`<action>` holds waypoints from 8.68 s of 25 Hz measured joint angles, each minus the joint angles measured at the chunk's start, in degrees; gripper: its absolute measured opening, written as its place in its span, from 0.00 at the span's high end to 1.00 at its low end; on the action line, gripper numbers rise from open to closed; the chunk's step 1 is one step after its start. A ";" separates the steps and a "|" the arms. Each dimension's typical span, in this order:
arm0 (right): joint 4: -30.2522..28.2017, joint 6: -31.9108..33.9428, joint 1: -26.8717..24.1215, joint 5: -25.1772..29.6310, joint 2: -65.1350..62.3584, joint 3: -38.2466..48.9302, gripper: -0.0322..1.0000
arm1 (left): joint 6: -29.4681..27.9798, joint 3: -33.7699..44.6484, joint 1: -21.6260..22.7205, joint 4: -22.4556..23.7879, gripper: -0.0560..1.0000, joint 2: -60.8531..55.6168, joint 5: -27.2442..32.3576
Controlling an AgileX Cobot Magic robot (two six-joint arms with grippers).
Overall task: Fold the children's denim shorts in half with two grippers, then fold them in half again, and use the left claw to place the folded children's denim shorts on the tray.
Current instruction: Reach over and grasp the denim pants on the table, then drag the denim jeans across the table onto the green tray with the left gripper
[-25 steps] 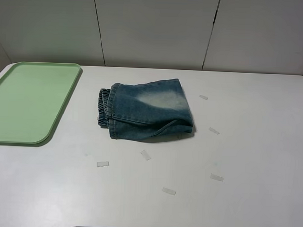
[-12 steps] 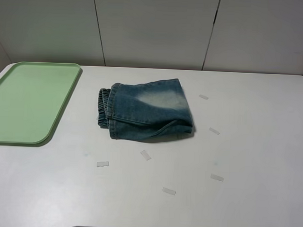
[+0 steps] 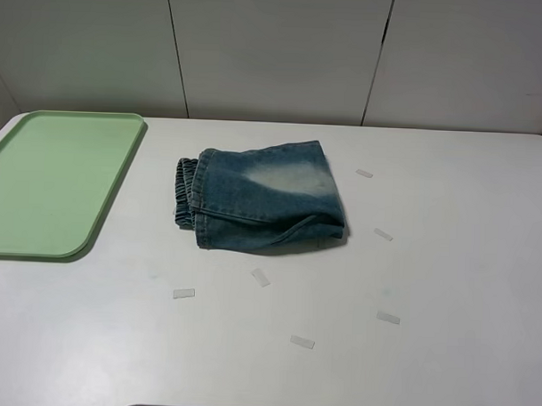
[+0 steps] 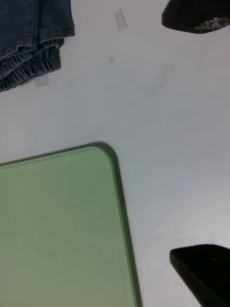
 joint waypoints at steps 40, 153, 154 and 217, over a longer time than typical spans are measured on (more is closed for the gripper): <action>6.46 -2.94 0.00 -5.41 0.27 1.98 0.30 | 0.00 0.00 -2.93 -0.05 0.12 0.00 0.00; 6.30 -2.98 0.00 -5.57 0.27 1.98 0.30 | 76.47 -29.55 -3.30 -103.20 0.36 123.04 -36.08; 6.30 -2.98 0.00 -5.57 0.27 1.98 0.30 | 75.82 -29.55 -3.72 -103.20 0.40 123.23 -36.04; 6.29 -2.98 0.00 -5.57 0.43 1.98 0.30 | -3.51 -33.37 17.48 46.18 0.74 108.03 -45.17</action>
